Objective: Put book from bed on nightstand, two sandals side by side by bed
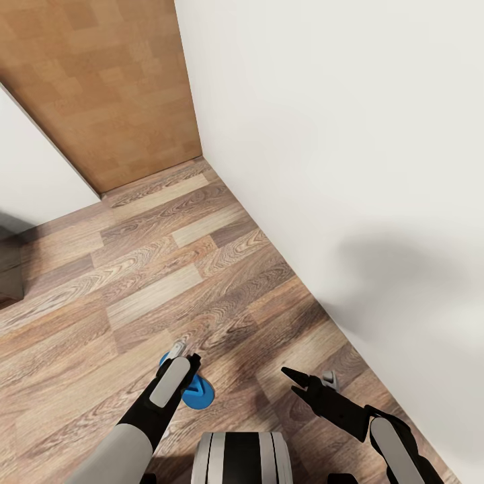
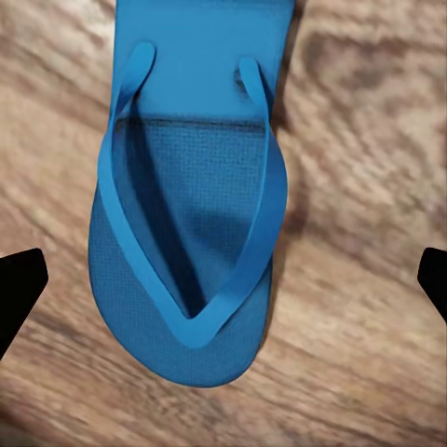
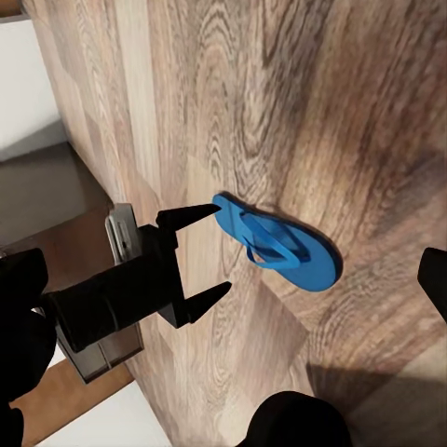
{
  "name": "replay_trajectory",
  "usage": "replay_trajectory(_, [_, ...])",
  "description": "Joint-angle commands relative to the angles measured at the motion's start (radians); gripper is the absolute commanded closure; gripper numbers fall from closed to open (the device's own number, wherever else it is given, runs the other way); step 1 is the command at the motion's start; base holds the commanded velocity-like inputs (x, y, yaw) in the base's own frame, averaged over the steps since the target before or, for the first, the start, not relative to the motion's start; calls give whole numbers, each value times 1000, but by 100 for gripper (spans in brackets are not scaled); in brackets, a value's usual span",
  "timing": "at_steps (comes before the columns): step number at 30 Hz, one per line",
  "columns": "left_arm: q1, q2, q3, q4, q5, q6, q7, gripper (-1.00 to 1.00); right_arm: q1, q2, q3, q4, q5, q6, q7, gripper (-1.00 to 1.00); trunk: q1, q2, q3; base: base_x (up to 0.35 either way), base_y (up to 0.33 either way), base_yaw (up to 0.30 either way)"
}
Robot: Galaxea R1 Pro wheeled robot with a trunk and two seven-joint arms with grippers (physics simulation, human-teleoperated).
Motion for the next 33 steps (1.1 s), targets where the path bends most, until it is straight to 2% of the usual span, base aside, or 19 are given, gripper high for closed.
replay_trajectory(1, [0, 0, -2, -1, 1, 5, 5, -100, 0, 0, -2, 0, 0, 6, 3, -100, 0, 0, -1, 0, 0, 0])
replay_trajectory(33, [0, 0, -4, -1, 3, 6, 4, -100, 0, 0, -1, 0, 0, 6, 4, -100, 0, 0, -1, 0, 0, 0])
